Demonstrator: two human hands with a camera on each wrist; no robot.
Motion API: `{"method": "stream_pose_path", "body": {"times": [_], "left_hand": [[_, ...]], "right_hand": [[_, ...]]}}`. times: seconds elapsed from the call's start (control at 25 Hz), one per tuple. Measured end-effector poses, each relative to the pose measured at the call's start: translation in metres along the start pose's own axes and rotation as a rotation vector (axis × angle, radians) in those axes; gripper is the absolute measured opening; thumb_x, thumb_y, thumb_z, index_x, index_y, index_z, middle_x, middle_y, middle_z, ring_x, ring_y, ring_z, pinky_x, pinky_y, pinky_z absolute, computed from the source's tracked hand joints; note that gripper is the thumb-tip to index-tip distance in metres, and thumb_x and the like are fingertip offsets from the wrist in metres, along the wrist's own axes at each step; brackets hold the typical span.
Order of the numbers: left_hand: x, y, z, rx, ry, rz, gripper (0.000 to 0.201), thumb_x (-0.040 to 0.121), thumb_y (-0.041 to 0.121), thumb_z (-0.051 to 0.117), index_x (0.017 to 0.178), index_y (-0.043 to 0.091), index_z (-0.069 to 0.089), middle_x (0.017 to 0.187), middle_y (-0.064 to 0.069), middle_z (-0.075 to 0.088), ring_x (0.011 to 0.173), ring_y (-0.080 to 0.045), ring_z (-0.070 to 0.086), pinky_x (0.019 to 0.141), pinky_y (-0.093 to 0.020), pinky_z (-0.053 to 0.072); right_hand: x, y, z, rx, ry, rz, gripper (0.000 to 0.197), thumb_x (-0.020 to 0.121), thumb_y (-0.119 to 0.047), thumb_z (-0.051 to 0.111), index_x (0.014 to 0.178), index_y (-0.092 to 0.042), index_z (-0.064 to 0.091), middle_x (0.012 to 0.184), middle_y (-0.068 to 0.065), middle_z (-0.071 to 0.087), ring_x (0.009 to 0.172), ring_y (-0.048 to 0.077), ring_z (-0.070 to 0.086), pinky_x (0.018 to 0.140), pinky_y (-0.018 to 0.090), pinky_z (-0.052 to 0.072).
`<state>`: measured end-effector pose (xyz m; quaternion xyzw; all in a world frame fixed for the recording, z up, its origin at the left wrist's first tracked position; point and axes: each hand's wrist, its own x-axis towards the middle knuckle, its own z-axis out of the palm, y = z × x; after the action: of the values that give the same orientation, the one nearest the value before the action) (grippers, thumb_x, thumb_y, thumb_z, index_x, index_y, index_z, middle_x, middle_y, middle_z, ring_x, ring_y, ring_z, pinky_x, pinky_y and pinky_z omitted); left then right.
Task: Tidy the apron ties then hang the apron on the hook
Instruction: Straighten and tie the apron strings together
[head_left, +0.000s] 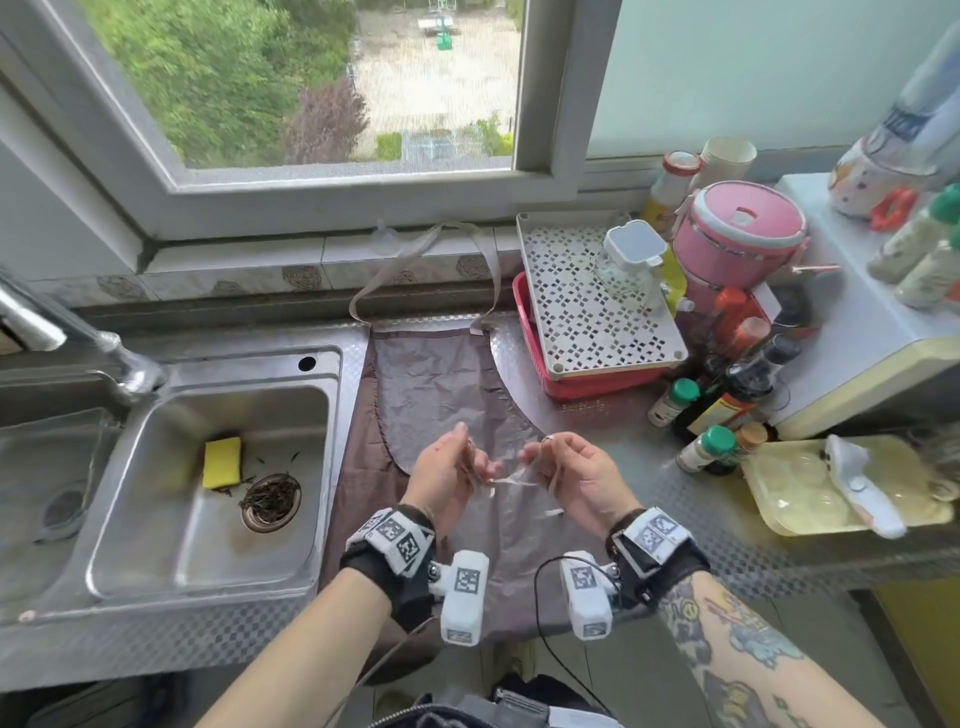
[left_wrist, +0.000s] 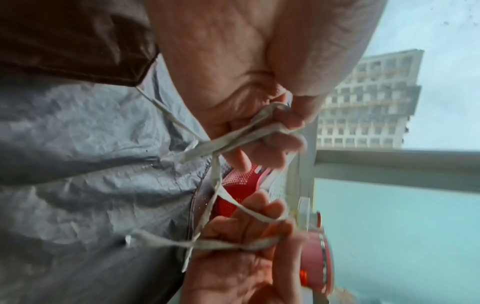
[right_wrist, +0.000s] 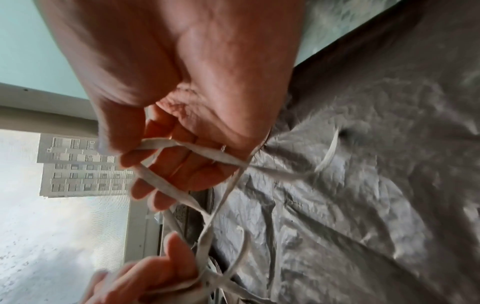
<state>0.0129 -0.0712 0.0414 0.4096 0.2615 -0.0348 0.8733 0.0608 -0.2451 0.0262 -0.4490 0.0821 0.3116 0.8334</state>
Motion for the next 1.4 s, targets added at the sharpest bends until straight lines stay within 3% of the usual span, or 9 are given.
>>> {"method": "stream_pose_path", "body": {"times": [0.12, 0.24, 0.4, 0.52, 0.6, 0.84, 1.08, 1.2, 1.4], "left_hand": [[0.001, -0.007, 0.009, 0.221, -0.041, 0.041, 0.028, 0.096, 0.015, 0.043, 0.073, 0.009, 0.057, 0.044, 0.006, 0.052, 0.037, -0.008, 0.043, 0.047, -0.019, 0.045], [0.000, -0.013, 0.006, 0.478, -0.136, 0.085, 0.024, 0.092, -0.001, 0.046, 0.087, 0.013, 0.065, 0.051, 0.007, 0.062, 0.042, -0.001, 0.048, 0.047, -0.012, 0.041], [-0.004, -0.004, 0.002, 0.645, -0.218, 0.078, 0.020, 0.091, -0.001, 0.050, 0.089, 0.018, 0.057, 0.051, 0.005, 0.063, 0.042, -0.003, 0.048, 0.044, -0.015, 0.038], [-0.008, 0.001, 0.002, 0.585, -0.177, -0.028, 0.021, 0.090, 0.005, 0.055, 0.098, 0.017, 0.042, 0.047, 0.000, 0.062, 0.038, -0.008, 0.048, 0.039, -0.018, 0.036], [-0.011, 0.004, 0.002, 0.524, -0.169, -0.129, 0.021, 0.089, 0.000, 0.054, 0.103, 0.014, 0.047, 0.046, -0.003, 0.062, 0.036, -0.009, 0.051, 0.038, -0.017, 0.037], [-0.019, 0.007, -0.001, 0.539, -0.119, -0.181, 0.024, 0.086, -0.004, 0.057, 0.071, 0.010, 0.045, 0.050, -0.007, 0.064, 0.039, -0.011, 0.057, 0.037, -0.018, 0.043], [-0.011, -0.001, 0.002, 1.446, -0.166, 0.486, 0.005, 0.073, 0.004, 0.064, 0.076, 0.003, 0.060, 0.082, -0.010, 0.067, 0.065, -0.019, 0.056, 0.067, -0.025, 0.048], [-0.016, -0.001, 0.005, 1.608, -0.141, 0.594, 0.009, 0.075, 0.011, 0.056, 0.070, 0.003, 0.055, 0.066, -0.018, 0.065, 0.063, -0.036, 0.055, 0.061, -0.034, 0.040], [-0.012, -0.003, 0.012, 1.524, -0.033, 0.609, 0.016, 0.071, 0.013, 0.054, 0.059, 0.011, 0.044, 0.059, -0.017, 0.061, 0.058, -0.035, 0.053, 0.056, -0.037, 0.043]], "right_hand": [[-0.002, 0.004, 0.014, -0.127, 0.019, 0.058, 0.011, 0.080, -0.015, 0.063, 0.085, -0.006, 0.065, 0.064, 0.007, 0.066, 0.048, 0.011, 0.060, 0.045, 0.017, 0.045], [0.002, 0.013, 0.017, -0.333, -0.009, 0.035, 0.013, 0.088, -0.011, 0.059, 0.090, -0.006, 0.071, 0.063, 0.005, 0.064, 0.042, 0.005, 0.050, 0.032, 0.013, 0.029], [-0.002, 0.018, 0.018, -0.449, -0.090, 0.061, 0.022, 0.086, 0.003, 0.052, 0.094, -0.010, 0.069, 0.061, 0.001, 0.065, 0.043, 0.005, 0.049, 0.033, 0.013, 0.027], [-0.004, 0.021, 0.020, -0.553, -0.141, 0.018, 0.029, 0.088, 0.008, 0.047, 0.097, -0.016, 0.060, 0.058, -0.003, 0.061, 0.042, 0.005, 0.048, 0.039, 0.013, 0.034], [-0.005, 0.021, 0.020, -0.605, -0.195, -0.016, 0.029, 0.088, 0.010, 0.044, 0.098, -0.016, 0.051, 0.060, 0.001, 0.059, 0.044, 0.008, 0.047, 0.043, 0.014, 0.038], [-0.001, 0.020, 0.020, -0.624, -0.117, -0.005, 0.012, 0.094, -0.010, 0.051, 0.082, -0.012, 0.048, 0.048, -0.001, 0.061, 0.036, 0.010, 0.048, 0.041, 0.020, 0.038], [0.019, 0.024, 0.015, -0.673, 0.106, 0.046, 0.021, 0.094, -0.018, 0.051, 0.073, -0.016, 0.049, 0.054, 0.003, 0.047, 0.029, 0.009, 0.037, 0.043, 0.024, 0.035], [0.021, 0.020, 0.014, -0.678, 0.086, 0.057, 0.020, 0.093, -0.011, 0.048, 0.075, -0.014, 0.055, 0.060, 0.005, 0.050, 0.030, 0.009, 0.037, 0.045, 0.025, 0.036], [0.022, 0.011, 0.016, -0.752, 0.009, 0.024, 0.009, 0.092, -0.011, 0.051, 0.084, -0.015, 0.053, 0.059, 0.000, 0.048, 0.033, 0.010, 0.039, 0.037, 0.022, 0.032]]}}
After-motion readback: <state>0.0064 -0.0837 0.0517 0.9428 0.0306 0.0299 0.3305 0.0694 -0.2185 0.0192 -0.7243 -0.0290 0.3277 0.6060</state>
